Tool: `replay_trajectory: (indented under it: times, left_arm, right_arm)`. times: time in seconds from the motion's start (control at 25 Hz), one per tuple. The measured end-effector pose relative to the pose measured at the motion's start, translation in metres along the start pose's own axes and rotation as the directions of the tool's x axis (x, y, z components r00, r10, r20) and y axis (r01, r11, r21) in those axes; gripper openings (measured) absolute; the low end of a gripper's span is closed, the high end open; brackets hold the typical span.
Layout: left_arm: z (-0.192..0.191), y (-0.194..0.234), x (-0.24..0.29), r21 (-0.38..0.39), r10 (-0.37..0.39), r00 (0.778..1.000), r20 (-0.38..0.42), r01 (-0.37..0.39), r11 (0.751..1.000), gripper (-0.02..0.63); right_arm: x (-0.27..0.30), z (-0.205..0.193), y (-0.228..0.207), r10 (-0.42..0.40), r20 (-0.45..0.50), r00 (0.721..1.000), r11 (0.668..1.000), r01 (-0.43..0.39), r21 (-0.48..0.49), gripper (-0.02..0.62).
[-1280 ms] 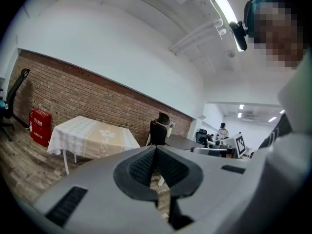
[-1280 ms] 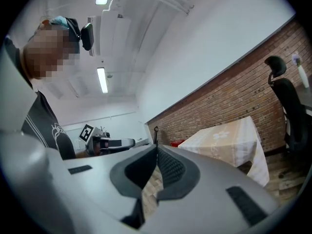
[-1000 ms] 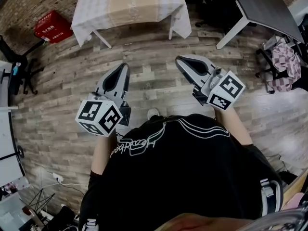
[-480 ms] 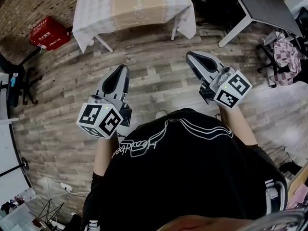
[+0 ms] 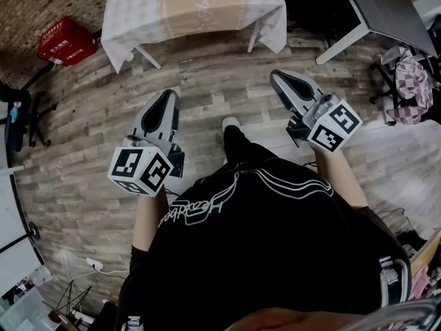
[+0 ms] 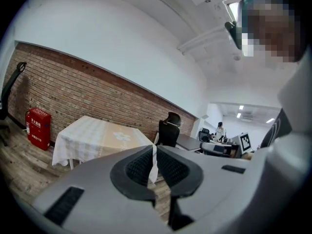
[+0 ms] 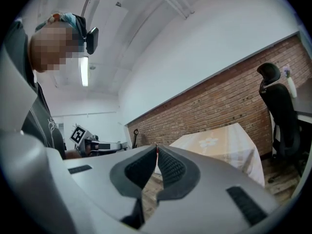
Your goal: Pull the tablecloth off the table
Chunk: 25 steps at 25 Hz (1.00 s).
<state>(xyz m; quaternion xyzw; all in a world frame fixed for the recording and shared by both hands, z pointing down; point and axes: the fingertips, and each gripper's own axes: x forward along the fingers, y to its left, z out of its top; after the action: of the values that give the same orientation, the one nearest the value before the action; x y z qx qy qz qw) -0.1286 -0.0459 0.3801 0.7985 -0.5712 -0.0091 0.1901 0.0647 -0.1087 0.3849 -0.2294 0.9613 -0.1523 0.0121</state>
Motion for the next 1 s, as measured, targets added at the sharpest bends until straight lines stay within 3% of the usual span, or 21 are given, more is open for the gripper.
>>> replay_trajectory:
  times: [0.48, 0.76, 0.96, 1.0]
  left_arm:
    - [0.021, 0.105, 0.095, 0.026, 0.153, 0.988, -0.021, -0.153, 0.988, 0.008]
    - [0.030, 0.175, 0.139, -0.017, 0.256, 0.966, -0.024, -0.257, 0.966, 0.086]
    - [0.020, 0.217, 0.153, 0.019, 0.308, 0.949, -0.062, -0.308, 0.951, 0.147]
    - [0.020, 0.226, 0.154, 0.027, 0.310, 0.949, -0.059, -0.309, 0.951, 0.152]
  right_arm:
    - [0.085, 0.005, -0.113, -0.014, -0.011, 1.000, 0.997, 0.015, 0.072, 0.000]
    - [0.114, 0.006, -0.208, -0.191, -0.064, 0.980, 0.982, 0.191, -0.006, 0.000]
    - [0.125, -0.009, -0.264, -0.265, -0.123, 0.956, 0.964, 0.267, 0.000, 0.007]
    - [0.125, -0.012, -0.275, -0.282, -0.134, 0.950, 0.958, 0.286, 0.006, 0.038]
